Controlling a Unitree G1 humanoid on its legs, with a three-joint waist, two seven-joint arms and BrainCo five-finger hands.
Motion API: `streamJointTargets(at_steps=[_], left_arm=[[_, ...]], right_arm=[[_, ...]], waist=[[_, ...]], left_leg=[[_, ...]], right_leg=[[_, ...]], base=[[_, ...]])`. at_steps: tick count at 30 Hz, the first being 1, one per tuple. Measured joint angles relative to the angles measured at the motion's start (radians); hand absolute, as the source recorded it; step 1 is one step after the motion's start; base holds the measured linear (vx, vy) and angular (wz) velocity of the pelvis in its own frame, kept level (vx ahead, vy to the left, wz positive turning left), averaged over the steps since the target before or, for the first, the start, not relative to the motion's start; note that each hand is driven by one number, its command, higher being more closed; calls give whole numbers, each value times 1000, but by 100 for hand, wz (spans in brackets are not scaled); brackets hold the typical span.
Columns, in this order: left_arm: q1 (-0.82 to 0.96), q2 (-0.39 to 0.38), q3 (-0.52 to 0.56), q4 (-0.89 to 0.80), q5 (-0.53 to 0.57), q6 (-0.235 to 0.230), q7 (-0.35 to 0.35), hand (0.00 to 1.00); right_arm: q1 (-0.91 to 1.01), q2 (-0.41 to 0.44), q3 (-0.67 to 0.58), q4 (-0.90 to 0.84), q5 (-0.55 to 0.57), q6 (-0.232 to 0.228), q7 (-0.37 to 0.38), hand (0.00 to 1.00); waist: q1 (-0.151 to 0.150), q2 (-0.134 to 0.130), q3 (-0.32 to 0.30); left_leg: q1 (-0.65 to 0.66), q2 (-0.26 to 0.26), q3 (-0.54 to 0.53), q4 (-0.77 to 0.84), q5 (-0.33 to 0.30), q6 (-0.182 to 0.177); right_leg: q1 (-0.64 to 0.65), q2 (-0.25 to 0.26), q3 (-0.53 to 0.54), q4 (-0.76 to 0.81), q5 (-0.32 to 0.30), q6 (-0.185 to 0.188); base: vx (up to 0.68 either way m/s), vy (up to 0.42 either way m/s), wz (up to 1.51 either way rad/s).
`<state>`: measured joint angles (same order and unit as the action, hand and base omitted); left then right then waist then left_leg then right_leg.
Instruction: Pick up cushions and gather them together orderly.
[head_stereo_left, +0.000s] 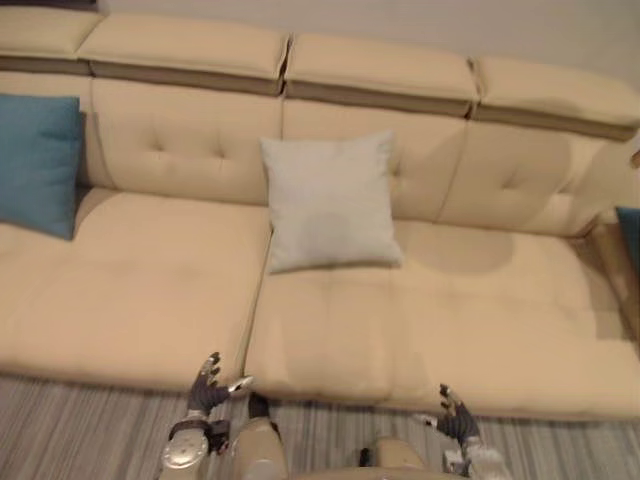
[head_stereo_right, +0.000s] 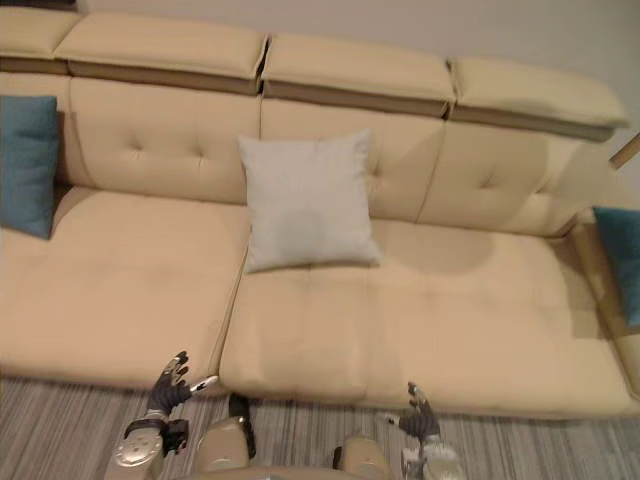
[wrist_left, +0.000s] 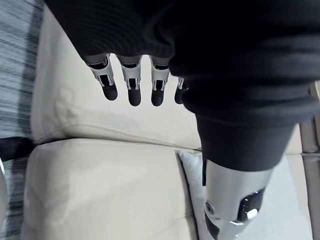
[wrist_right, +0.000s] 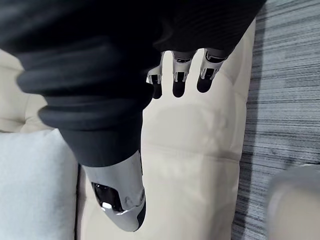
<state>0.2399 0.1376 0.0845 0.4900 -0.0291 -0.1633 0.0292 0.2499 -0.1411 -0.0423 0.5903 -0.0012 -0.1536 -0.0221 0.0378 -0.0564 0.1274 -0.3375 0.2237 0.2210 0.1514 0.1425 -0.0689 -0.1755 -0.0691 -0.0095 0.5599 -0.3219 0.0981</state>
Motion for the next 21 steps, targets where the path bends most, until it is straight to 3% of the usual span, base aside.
streamJointTargets(at_steps=[1,2,3,4,5,6,7,8,11,14,17,21], left_arm=[[-6,-20,-11,0,-1,2,0,0],[-8,-28,-18,5,-4,4,0,0],[-6,-34,-37,4,-8,4,-1,0],[-9,-37,-43,3,-8,3,-2,0],[-12,-37,-47,3,-7,3,-4,0],[-13,-37,-47,3,-7,3,-5,0],[-14,-37,-49,3,-6,1,-6,0],[-15,-36,-46,2,-6,0,-5,0],[-9,-35,-44,14,-7,0,-6,0],[1,-25,-46,22,-6,1,-6,0],[-3,-11,-54,22,-6,1,-7,0],[-9,-3,-54,22,-3,1,-7,0]], right_arm=[[-34,-17,0,1,0,4,-4,0],[-46,-27,-1,5,0,5,-9,0],[-52,-39,-1,8,1,7,-22,0],[-51,-40,-4,8,2,7,-26,0],[-54,-38,-23,8,2,6,-34,0],[-55,-41,-26,8,2,6,-37,0],[-55,-42,-31,7,2,6,-39,0],[-58,-44,-40,5,2,6,-40,0],[-65,-37,-37,7,0,6,-31,0],[-50,-20,-39,14,-1,6,-21,0],[-46,-20,-48,18,-1,6,-22,0],[-48,-8,-67,23,1,7,-22,0]], waist=[[1,23,15],[-2,42,28],[-24,62,36],[-29,53,42],[-23,43,45],[-26,35,47],[-28,36,46],[-23,46,44],[-25,59,39],[-28,28,32],[-50,26,25],[-54,33,25]], left_leg=[[-23,8,-5,-39,32,-11],[-23,15,-18,-53,30,-13],[-13,24,-30,-94,-2,-52],[-16,26,-25,-83,-24,-55],[-24,16,-30,51,-32,-46],[-25,2,-32,119,-42,-33],[-17,-13,-39,204,-90,-20],[5,-21,-71,265,-189,-28],[68,-42,-127,227,-284,-36],[111,-67,-79,171,-290,-35],[106,-94,-60,166,-294,-28],[110,-85,6,203,-319,1]], right_leg=[[-8,11,-16,-57,-40,-26],[-8,25,-28,-59,-27,-35],[-3,31,-56,-78,-6,-53],[-3,26,-74,-98,11,-69],[-3,8,-78,-117,35,-82],[-3,-1,-78,-126,45,-80],[-3,-5,-73,-142,62,-76],[-10,0,-61,-164,90,-68],[-24,13,-17,-176,119,-41],[-3,-5,29,-251,158,-14],[-2,-23,68,-307,196,5],[-6,-13,152,-357,248,26]], base=[[-341,-272,1],[-385,-235,27],[-254,-87,43],[-331,-71,34],[-238,-39,16],[-254,-48,4],[-146,3,-4],[-129,44,-12],[-116,136,-38],[-134,172,-40],[-59,148,-29],[-14,131,-66]])
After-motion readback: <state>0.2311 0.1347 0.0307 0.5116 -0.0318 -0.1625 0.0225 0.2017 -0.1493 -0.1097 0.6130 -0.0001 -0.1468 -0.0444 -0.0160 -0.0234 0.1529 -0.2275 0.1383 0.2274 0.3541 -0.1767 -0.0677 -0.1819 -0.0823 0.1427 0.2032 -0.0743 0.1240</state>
